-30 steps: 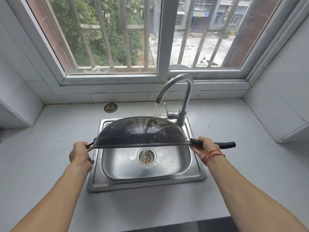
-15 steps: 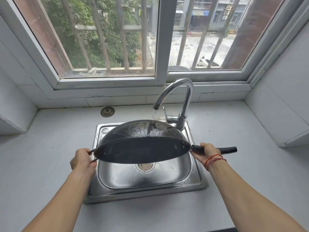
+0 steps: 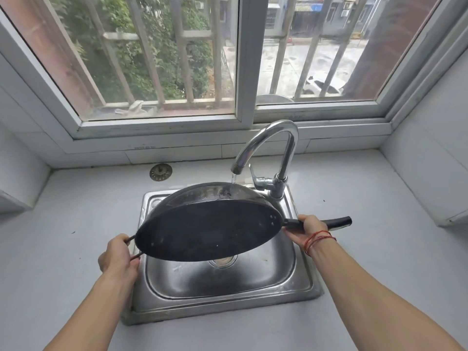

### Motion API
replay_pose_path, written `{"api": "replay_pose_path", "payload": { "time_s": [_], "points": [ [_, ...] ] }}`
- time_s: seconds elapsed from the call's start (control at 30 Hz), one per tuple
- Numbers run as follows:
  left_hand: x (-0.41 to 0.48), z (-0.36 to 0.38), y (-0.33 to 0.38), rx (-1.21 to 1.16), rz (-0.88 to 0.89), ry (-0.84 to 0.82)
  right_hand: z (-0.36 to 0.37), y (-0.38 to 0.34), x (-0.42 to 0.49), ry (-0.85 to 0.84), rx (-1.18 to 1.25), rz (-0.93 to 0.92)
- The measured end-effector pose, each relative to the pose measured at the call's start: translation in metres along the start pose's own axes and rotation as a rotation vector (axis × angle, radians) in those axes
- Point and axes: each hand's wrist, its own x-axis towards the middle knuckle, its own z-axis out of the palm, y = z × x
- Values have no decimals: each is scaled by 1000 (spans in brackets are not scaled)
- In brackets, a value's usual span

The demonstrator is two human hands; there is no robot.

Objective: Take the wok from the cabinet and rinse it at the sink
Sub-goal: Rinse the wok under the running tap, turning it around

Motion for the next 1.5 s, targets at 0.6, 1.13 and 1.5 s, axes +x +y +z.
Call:
{"api": "replay_pose_path", "payload": {
  "time_s": [0.6, 1.13, 1.5],
  "points": [
    [4, 4, 10, 29, 4, -4, 22, -1, 11, -3, -92, 15],
    [11, -6, 9, 27, -16, 83, 37, 7, 19, 5, -135, 7],
    [-2, -5, 13, -2, -29, 54, 33, 4, 16, -10, -150, 25]
  ]
}}
